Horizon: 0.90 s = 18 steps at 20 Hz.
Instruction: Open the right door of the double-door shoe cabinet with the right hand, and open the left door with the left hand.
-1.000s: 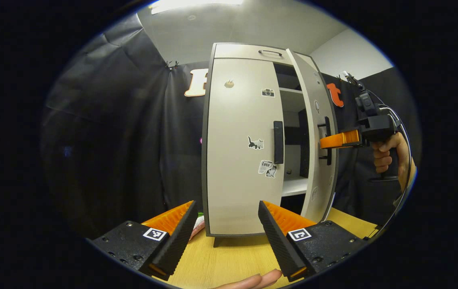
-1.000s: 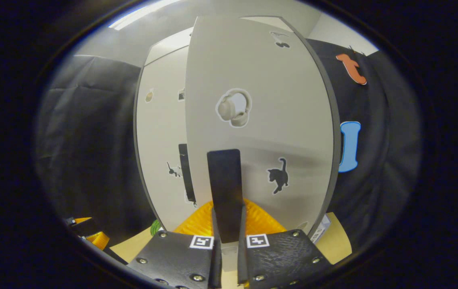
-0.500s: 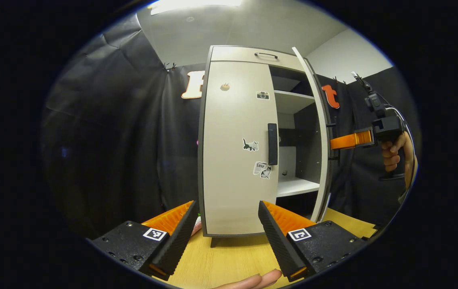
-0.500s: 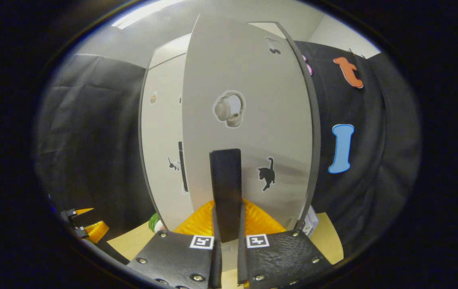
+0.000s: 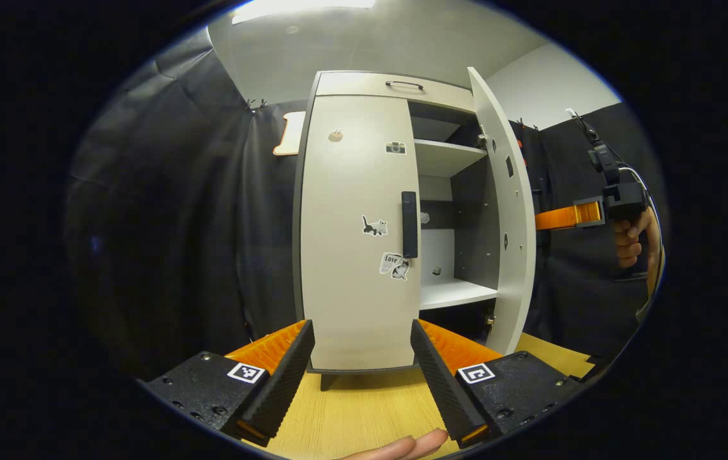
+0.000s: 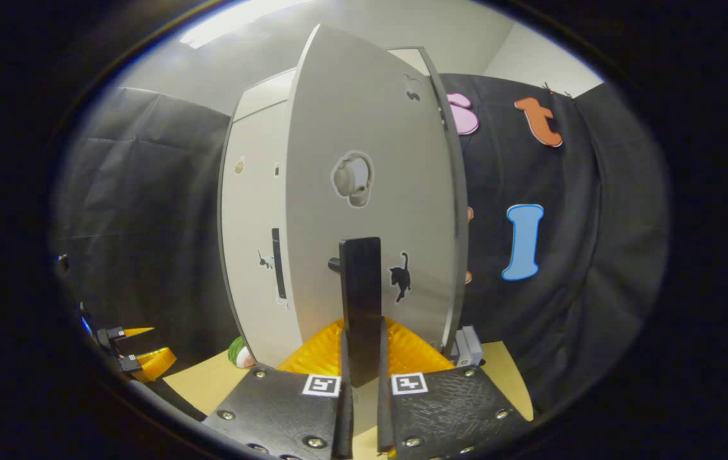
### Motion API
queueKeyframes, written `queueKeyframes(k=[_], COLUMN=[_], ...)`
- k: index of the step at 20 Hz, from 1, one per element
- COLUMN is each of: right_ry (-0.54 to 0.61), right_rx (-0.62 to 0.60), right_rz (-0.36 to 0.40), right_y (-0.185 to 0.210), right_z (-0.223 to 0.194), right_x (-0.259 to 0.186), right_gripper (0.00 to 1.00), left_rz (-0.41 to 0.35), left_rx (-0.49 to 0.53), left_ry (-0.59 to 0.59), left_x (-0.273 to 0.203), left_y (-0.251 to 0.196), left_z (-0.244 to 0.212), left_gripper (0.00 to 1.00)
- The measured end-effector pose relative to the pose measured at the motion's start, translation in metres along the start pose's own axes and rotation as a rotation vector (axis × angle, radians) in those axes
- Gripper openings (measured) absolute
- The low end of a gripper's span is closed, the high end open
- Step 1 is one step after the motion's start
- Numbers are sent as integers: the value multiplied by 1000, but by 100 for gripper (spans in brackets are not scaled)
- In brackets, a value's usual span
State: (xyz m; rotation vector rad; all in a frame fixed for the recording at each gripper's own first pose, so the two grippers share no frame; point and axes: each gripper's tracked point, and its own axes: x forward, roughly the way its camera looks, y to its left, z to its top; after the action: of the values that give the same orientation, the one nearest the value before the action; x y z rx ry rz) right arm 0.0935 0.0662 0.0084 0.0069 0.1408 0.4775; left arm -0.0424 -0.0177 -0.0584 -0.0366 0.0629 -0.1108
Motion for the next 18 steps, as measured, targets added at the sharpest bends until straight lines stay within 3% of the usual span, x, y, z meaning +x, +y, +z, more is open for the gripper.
queueKeyframes(k=[10, 15, 16, 18], right_ry=[-50, -64, -62, -67], right_rx=[-3, -19, 4, 99], right_rz=[-50, -213, -209, -128], right_y=[-49, -110, -120, -108], right_z=[4, 7, 6, 6], right_x=[-23, -32, -31, -42], right_gripper=[13, 12, 0, 1], left_rz=[-29, -48, -46, -39], left_rx=[6, -7, -4, 2], left_ry=[-27, -8, -6, -9], left_x=[1, 4, 5, 5], left_y=[-19, -30, -29, -28], left_z=[5, 0, 0, 2], left_gripper=[91, 94, 91, 94])
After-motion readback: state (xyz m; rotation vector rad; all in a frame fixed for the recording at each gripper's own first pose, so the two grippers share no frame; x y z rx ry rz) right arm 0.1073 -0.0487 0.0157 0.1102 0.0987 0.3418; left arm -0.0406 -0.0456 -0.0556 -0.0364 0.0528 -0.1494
